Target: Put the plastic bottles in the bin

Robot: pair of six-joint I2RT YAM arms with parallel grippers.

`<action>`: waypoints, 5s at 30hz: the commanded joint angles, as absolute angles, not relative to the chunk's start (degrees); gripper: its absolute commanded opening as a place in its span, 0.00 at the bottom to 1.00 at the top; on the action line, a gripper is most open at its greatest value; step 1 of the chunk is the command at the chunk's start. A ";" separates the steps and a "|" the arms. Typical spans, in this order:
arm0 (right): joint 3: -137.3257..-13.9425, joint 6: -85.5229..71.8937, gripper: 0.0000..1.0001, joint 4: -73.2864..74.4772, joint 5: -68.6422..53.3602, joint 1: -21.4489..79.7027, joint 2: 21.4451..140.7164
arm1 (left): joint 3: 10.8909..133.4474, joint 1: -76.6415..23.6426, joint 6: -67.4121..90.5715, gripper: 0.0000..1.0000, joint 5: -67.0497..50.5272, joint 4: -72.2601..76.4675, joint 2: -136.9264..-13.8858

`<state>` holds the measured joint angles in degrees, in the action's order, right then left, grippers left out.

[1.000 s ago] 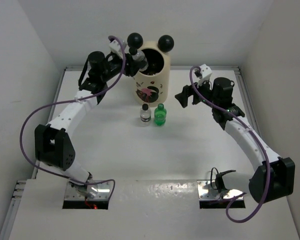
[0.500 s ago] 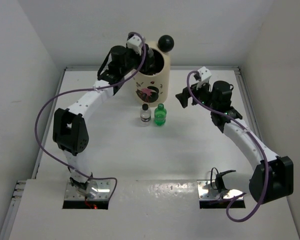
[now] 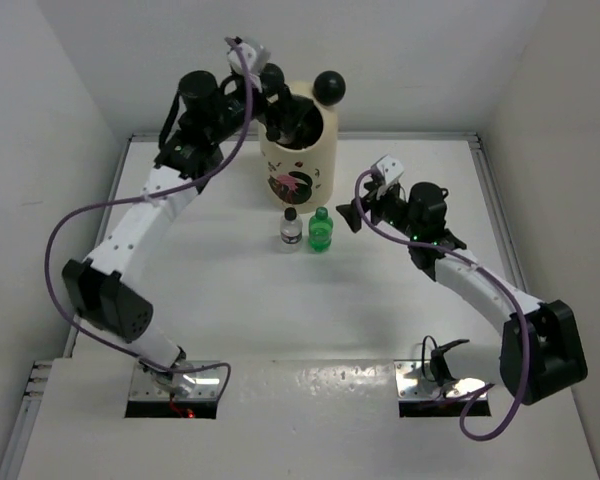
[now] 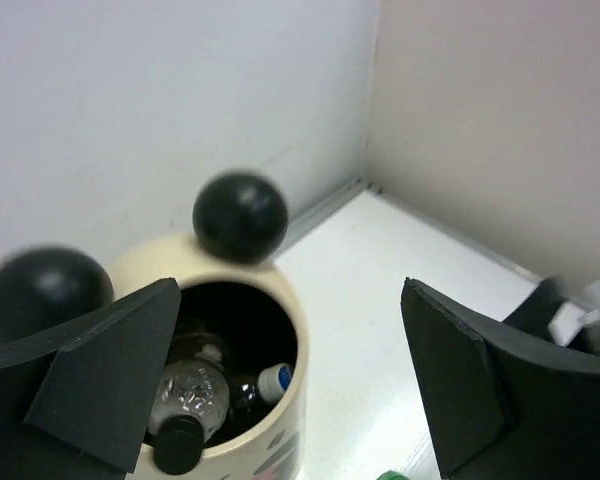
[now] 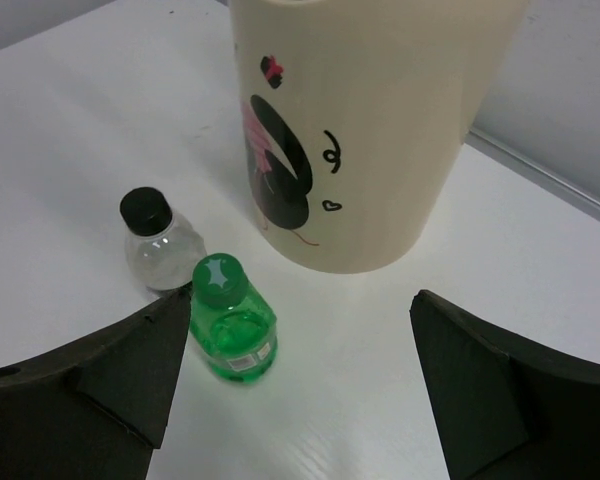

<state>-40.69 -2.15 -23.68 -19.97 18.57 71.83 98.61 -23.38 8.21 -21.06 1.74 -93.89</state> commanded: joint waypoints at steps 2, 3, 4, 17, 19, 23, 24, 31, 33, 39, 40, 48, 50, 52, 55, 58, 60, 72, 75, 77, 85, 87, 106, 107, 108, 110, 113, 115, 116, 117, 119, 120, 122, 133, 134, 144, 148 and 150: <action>-37.19 2.87 0.89 -31.98 -21.53 21.26 71.63 | 101.78 -22.51 8.79 1.00 -22.76 0.18 -84.65; -36.74 3.34 0.89 -32.60 -21.62 22.14 71.80 | 101.26 -21.98 8.09 1.00 -21.81 -1.13 -83.25; -36.39 3.69 0.89 -33.22 -21.71 22.41 72.50 | 101.25 -21.97 8.09 1.00 -20.84 -3.40 -82.54; -37.00 7.02 0.92 -41.65 -24.61 23.81 82.69 | 80.16 -15.12 9.49 0.96 -16.96 -4.04 -70.22; -38.14 7.64 0.96 -41.92 -24.70 24.17 85.41 | 80.16 -13.72 9.49 0.98 -17.48 -4.75 -70.22; -40.42 7.29 0.98 -41.48 -25.75 24.17 87.88 | 80.16 -12.57 9.49 0.98 -18.02 -5.27 -70.22; -40.86 7.12 0.98 -42.01 -26.01 24.17 88.67 | 80.16 -12.57 9.49 0.98 -18.02 -5.27 -70.22; -42.18 6.86 0.93 -45.00 -28.65 24.79 91.23 | 79.10 -10.90 10.02 0.98 -19.07 -5.27 -71.37; -42.36 6.59 0.88 -45.70 -29.00 25.05 92.19 | 78.57 -10.29 10.63 0.98 -19.59 -5.27 -71.37; -44.30 6.24 0.63 -46.76 -30.14 25.05 94.57 | 78.05 -9.23 11.16 0.98 -20.21 -5.27 -71.89; -44.30 6.24 0.60 -46.58 -30.06 25.05 94.83 | 78.05 -9.23 11.16 0.98 -20.21 -5.27 -71.89; -43.07 8.43 0.21 -45.62 -30.76 25.05 92.29 | 77.52 -8.09 11.69 0.98 -21.26 -5.27 -72.42; -42.28 9.31 0.13 -45.00 -30.67 25.14 90.63 | 77.52 -8.09 12.21 0.98 -21.27 -5.27 -72.42; -42.54 10.02 0.02 -44.21 -30.94 24.96 88.51 | 77.52 -8.09 12.22 0.98 -21.97 -4.75 -72.42; -44.56 10.02 0.00 -42.02 -32.25 25.14 84.74 | 77.00 -8.09 12.74 0.98 -21.97 -4.22 -72.42; -47.98 8.53 0.00 -40.08 -34.36 25.57 80.87 | 76.99 -8.09 12.74 0.98 -21.97 -3.70 -72.42; -51.23 7.91 0.00 -39.03 -36.28 26.27 78.23 | 76.46 -8.09 13.27 0.98 -22.50 -3.69 -71.89; -64.85 19.59 0.00 -54.28 -41.13 28.47 84.71 | 75.32 -8.61 13.80 0.98 -22.50 -0.80 -72.50; -68.54 23.37 0.00 -60.99 -41.48 28.04 90.52 | 75.32 -8.61 13.28 0.98 -22.50 -0.79 -72.51; -71.45 24.69 0.00 -63.62 -42.09 27.51 94.38 | 75.32 -8.61 13.27 0.98 -22.50 -0.79 -73.12; -81.38 28.65 0.00 -78.39 -46.49 25.75 110.20 | 75.32 -8.61 12.74 0.98 -21.97 -0.79 -74.27; -82.26 31.19 0.00 -78.66 -48.07 25.31 111.97 | 75.32 -8.61 12.74 0.98 -21.97 -0.79 -74.27; -84.55 47.72 0.00 -75.32 -53.35 21.97 121.55 | 74.27 -8.09 12.22 0.98 -22.49 -0.79 -74.79; -84.55 47.99 0.00 -72.10 -53.00 21.97 121.20 | 74.27 -8.09 12.22 0.98 -22.50 -0.79 -74.79; -84.46 49.29 0.00 -70.68 -52.48 21.97 121.03 | 74.27 -8.09 12.22 0.98 -22.50 -0.79 -74.79; -84.72 50.44 0.00 -65.51 -52.03 21.89 120.15 | 74.27 -8.09 12.22 0.98 -22.50 -0.79 -74.79; -85.52 50.98 0.06 -66.44 -51.68 21.53 121.55 | 74.27 -7.56 12.22 0.98 -22.50 -0.79 -74.79; -85.69 50.72 0.22 -66.88 -51.24 21.27 122.08 | 74.27 -7.56 12.22 0.98 -22.50 -0.79 -74.79; -85.52 49.49 0.36 -67.15 -50.98 21.36 121.65 | 74.27 -7.56 12.22 0.98 -22.50 -1.49 -74.79; -85.17 48.96 0.36 -67.50 -50.89 21.36 121.47 | 74.27 -7.56 12.22 0.98 -22.50 -1.49 -74.79; -85.17 46.77 0.49 -67.15 -49.84 21.71 120.41 | 74.79 -7.56 12.22 0.98 -22.50 -1.49 -74.79; -85.25 45.54 0.54 -66.89 -48.88 22.06 119.45 | 74.79 -7.56 12.22 0.98 -22.50 -1.49 -74.79; -85.69 42.90 0.67 -66.62 -47.47 22.23 118.31 | 74.79 -7.56 12.22 0.98 -23.02 -1.49 -74.79; -82.19 21.39 0.65 -72.68 -45.18 23.99 105.33 | 75.41 -7.56 13.45 0.98 -23.03 -2.55 -73.04; -81.48 17.62 0.57 -72.86 -43.78 24.60 103.81 | 75.41 -8.08 13.45 0.98 -23.03 -2.55 -73.04; -79.73 0.44 0.43 -16.54 -42.36 22.24 82.21 | 71.20 -9.23 12.13 0.98 -21.88 -3.08 -67.68; -65.44 -0.44 0.52 -12.48 -40.87 23.37 78.31 | 69.96 -9.23 12.13 0.98 -21.36 -3.08 -66.97; -63.47 2.37 0.57 -11.78 -39.56 24.43 78.48 | 69.96 -9.23 12.13 0.98 -21.36 -3.08 -66.97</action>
<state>-67.92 3.05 -21.41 -40.97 23.00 76.34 69.95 -8.93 12.43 -21.65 -4.38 -68.12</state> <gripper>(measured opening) 0.559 0.975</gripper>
